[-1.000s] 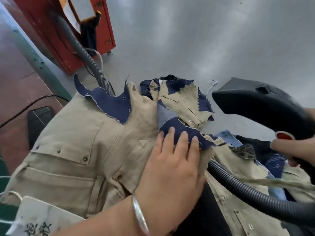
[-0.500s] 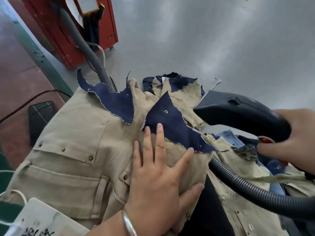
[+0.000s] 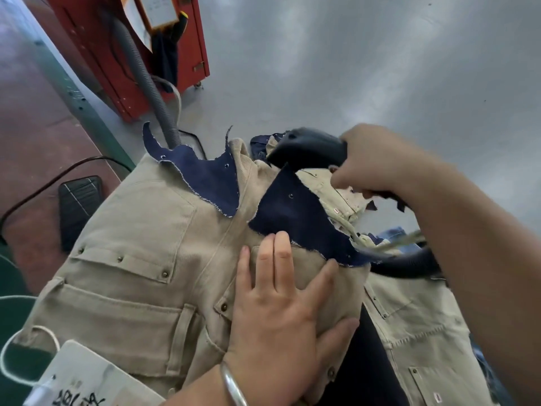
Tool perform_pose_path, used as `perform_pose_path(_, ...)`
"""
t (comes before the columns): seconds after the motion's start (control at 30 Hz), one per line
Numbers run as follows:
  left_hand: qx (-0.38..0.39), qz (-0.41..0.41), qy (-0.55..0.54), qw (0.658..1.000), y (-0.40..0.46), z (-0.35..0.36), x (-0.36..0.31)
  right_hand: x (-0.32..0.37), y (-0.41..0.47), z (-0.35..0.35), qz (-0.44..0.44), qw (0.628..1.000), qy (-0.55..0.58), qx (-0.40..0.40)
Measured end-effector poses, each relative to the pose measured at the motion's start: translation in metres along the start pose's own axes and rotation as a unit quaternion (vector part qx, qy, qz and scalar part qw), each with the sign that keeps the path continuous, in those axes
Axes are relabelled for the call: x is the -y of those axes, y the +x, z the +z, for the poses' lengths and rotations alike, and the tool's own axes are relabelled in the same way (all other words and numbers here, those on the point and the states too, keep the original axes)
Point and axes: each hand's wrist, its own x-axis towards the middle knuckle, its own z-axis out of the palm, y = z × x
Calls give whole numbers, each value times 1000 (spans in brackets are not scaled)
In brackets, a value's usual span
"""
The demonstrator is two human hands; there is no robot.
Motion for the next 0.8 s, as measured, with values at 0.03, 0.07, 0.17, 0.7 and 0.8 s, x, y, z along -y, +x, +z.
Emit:
perform_pose_path(0.03,-3,1,1,1000,0,0,0,-1,6,-3,1,1000,2,-17)
perform_pose_path(0.07,-8,0,0,1000,0,0,1,-3,10,-9,5,999,14,-35)
perform_pose_path(0.17,-28,2,3,1000,1,2,4,-13,-6,-36,-5,997,47,-69)
perform_pose_path(0.7,-18,73,82,994,-1,0,-17,51,-34,2,-113,972,-195,-59)
perform_pose_path(0.8,2,69,95,993,-2,-4,-18,56,-18,-8,-84,977,-153,-125)
